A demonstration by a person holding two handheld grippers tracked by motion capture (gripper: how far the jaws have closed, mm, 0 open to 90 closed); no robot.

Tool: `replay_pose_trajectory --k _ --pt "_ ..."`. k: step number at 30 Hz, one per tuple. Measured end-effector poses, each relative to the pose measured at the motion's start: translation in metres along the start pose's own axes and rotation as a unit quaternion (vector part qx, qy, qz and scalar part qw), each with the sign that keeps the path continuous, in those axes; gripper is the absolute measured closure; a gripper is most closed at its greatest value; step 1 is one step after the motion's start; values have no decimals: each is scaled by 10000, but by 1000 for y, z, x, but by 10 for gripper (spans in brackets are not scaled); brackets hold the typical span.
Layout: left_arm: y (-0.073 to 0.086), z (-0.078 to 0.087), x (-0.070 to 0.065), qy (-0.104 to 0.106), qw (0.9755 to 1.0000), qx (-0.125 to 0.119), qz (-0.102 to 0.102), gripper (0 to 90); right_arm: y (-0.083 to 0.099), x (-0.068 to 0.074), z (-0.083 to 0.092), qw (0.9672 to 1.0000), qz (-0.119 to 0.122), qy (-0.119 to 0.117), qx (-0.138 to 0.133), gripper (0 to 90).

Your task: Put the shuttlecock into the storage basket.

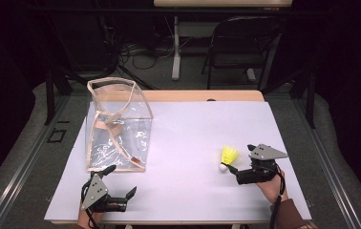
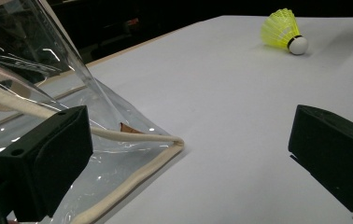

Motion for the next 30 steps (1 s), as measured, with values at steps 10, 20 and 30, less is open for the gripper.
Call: replay_pose_trajectory --k 10,20,30 --pt "0 0 0 4 10000 -2 0 0 -7 -2 -9 9999 3 -125 108 0" --pt "0 0 0 5 10000 -1 -4 0 -11 -5 -14 9994 -37 -248 235 0" --pt "0 0 0 -5 10000 0 -16 0 -16 -13 -18 9990 -68 -316 319 0"
Point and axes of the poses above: each handheld gripper's, and its own axes: z roughly backward along the jaws, y roughly out of its underside, x roughly to its left, the point moved 6 cm from there along -z, roughly forward along the jaws, and after that the axes turned 6 degrees about -y, right-handed, at the moved point
